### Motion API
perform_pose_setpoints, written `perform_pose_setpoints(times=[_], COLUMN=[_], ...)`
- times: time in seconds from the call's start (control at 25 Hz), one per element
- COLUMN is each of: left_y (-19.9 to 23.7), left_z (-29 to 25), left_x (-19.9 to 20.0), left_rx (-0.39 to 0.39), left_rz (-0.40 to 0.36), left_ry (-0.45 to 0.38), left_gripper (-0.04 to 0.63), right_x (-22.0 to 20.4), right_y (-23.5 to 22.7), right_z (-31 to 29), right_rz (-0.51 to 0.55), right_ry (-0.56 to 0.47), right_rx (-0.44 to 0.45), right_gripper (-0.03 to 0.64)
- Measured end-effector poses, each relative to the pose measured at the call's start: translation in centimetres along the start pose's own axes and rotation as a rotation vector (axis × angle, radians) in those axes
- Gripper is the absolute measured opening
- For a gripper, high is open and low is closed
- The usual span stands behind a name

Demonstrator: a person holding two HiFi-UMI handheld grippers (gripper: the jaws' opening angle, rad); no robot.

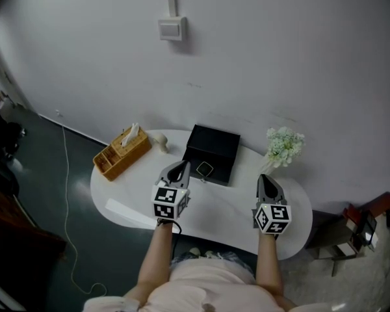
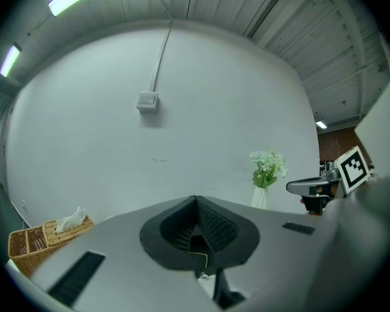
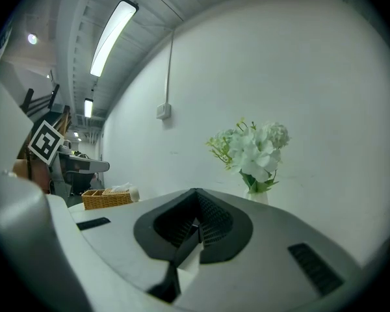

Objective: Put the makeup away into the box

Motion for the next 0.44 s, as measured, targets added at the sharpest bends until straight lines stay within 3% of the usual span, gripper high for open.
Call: perform_pose_setpoints(times=[0.44], left_y=[0.58], left_z=[-0.35], left_x=[-0.53], left_rx=[-0.008], left_rz=[0.032], left_ry=[0.01], left_gripper=[0.025], right_x=[-0.24], right_y=[0.03], right_z=[0.52], right_rz=[0.005], right_ry=[0.022], right_rx=[-0.041], right_gripper=[0.015])
Point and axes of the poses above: the fingertips, and each gripper's own axes: z backward along the fingers, y to its left, x out of its top, the point moved 8 cm from there along z, backward along the fingers, and after that the axes turned 14 degrees about x, right-handed, at the moved point
